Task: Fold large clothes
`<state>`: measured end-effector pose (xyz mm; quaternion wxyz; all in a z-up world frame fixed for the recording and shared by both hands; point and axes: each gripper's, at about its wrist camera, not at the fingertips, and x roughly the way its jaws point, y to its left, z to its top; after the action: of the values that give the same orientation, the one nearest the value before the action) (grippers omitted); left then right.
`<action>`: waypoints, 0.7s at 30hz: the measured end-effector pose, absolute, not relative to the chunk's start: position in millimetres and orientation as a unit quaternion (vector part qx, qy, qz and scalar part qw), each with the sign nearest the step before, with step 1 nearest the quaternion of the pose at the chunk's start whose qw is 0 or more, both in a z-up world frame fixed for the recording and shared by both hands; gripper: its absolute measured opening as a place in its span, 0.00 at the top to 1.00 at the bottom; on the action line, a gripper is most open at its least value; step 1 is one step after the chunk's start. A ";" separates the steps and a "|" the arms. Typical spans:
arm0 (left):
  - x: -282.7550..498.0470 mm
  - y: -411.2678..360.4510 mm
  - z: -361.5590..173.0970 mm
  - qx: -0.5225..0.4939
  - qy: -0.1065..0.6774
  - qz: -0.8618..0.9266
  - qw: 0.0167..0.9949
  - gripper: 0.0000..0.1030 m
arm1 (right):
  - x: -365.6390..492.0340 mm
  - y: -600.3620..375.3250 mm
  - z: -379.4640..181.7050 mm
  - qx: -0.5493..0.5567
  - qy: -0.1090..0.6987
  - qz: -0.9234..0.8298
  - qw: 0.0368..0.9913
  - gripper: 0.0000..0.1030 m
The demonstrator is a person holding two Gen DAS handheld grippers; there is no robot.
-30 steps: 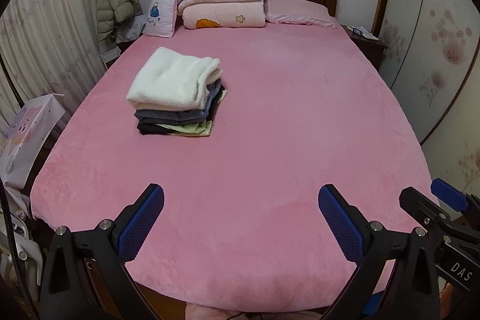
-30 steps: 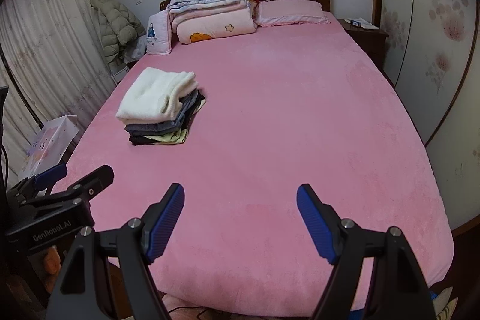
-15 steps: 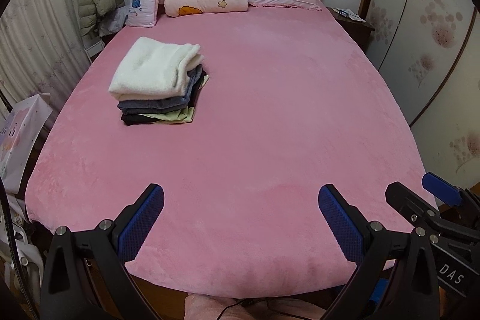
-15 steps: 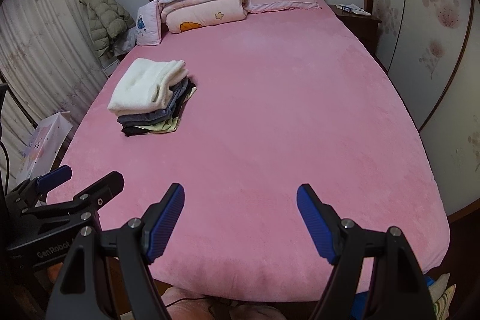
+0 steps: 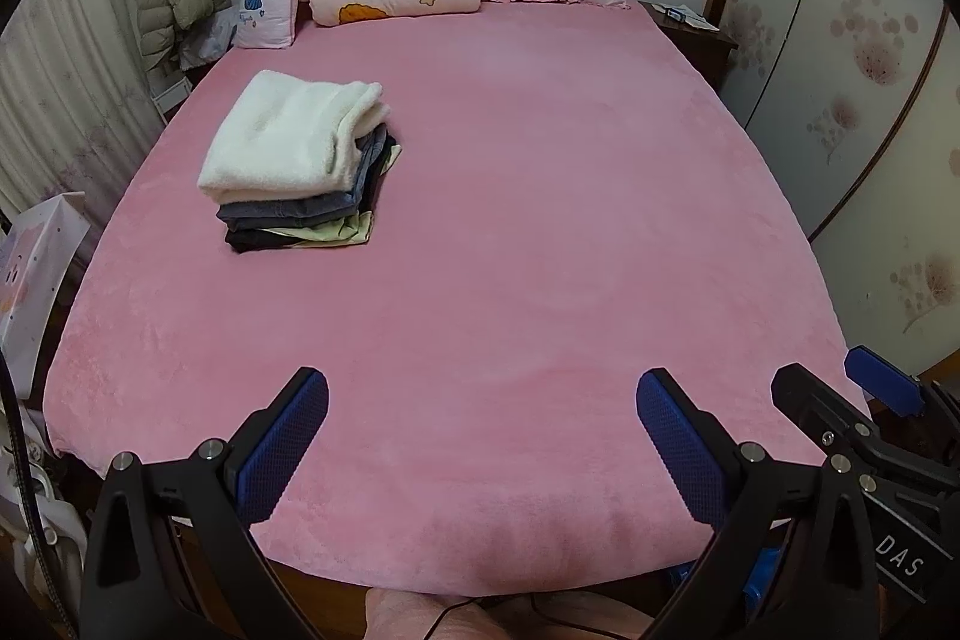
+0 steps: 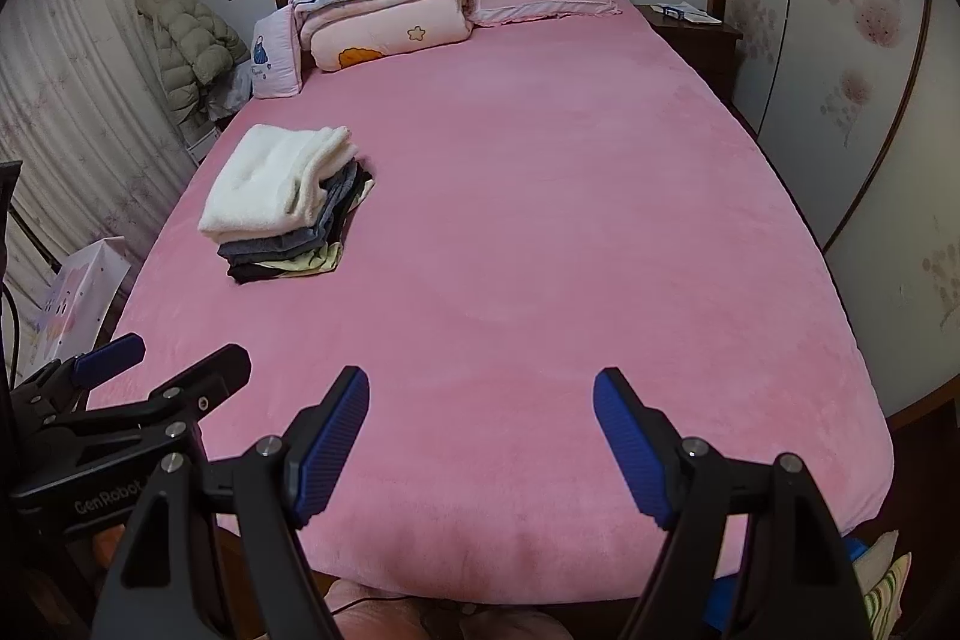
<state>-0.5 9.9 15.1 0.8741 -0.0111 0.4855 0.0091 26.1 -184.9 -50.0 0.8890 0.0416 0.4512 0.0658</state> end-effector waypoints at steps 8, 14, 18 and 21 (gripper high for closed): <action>1.4 10.2 16.6 -0.012 0.482 0.010 0.876 0.01 | 28.5 -183.3 -46.9 0.037 0.449 0.066 0.890 0.25; 2.8 9.7 16.3 -0.012 0.480 0.015 0.877 0.01 | 29.2 -182.9 -45.9 0.035 0.447 0.069 0.891 0.25; 3.5 9.5 17.0 -0.014 0.480 0.016 0.877 0.01 | 30.1 -182.9 -44.3 0.034 0.446 0.071 0.891 0.25; 4.5 9.0 17.8 -0.017 0.480 0.016 0.877 0.01 | 30.2 -183.1 -43.9 0.034 0.446 0.072 0.891 0.25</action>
<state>4.5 9.0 17.8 0.8767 -0.0174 0.4804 0.0161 30.2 -183.1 -43.9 0.8912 0.0341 0.4465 0.0721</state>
